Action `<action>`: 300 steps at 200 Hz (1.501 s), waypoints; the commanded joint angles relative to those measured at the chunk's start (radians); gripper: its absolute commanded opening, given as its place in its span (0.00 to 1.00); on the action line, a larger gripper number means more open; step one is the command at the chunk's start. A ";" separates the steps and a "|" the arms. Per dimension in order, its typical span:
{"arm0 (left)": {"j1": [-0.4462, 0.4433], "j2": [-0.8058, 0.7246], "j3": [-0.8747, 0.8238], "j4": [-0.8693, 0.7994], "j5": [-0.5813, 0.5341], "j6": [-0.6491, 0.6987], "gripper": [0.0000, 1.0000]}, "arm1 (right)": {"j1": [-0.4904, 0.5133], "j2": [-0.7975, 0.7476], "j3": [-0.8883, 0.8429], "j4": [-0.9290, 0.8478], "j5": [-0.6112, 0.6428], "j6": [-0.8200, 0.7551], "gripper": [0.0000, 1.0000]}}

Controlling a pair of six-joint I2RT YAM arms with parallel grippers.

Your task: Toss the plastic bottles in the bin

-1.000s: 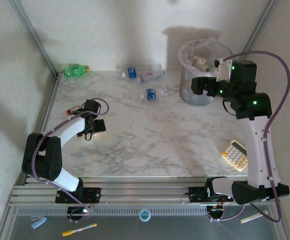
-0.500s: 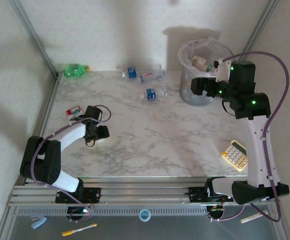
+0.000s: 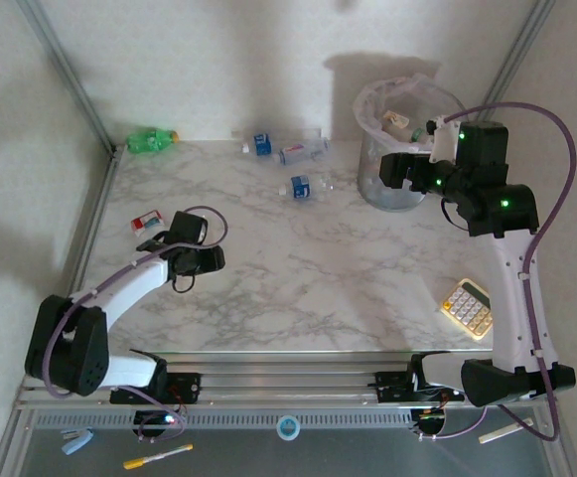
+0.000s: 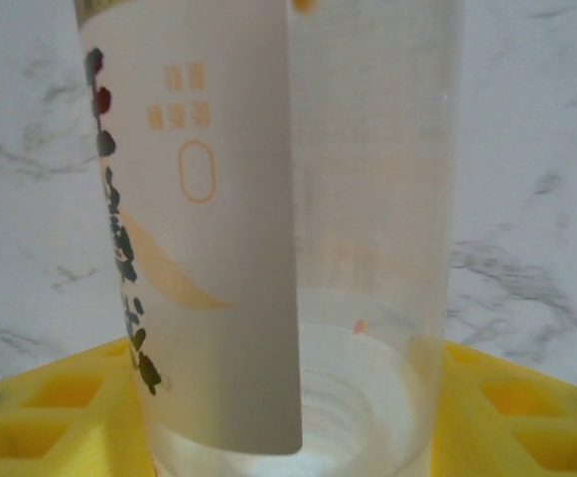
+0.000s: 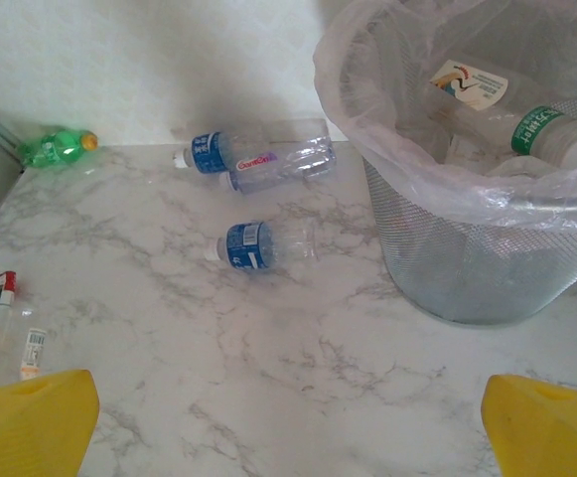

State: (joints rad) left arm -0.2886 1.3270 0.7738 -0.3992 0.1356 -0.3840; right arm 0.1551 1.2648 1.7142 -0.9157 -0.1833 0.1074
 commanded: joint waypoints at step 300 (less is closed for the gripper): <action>-0.682 -0.029 0.349 0.370 -0.117 0.394 0.43 | 0.179 0.071 -0.257 0.283 -0.728 0.269 0.85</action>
State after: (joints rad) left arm -0.9581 1.2945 1.0771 -0.0708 0.0509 -0.0200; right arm 0.3260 1.3224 1.4704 -0.6552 -0.8642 0.3672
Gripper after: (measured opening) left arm 0.554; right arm 0.873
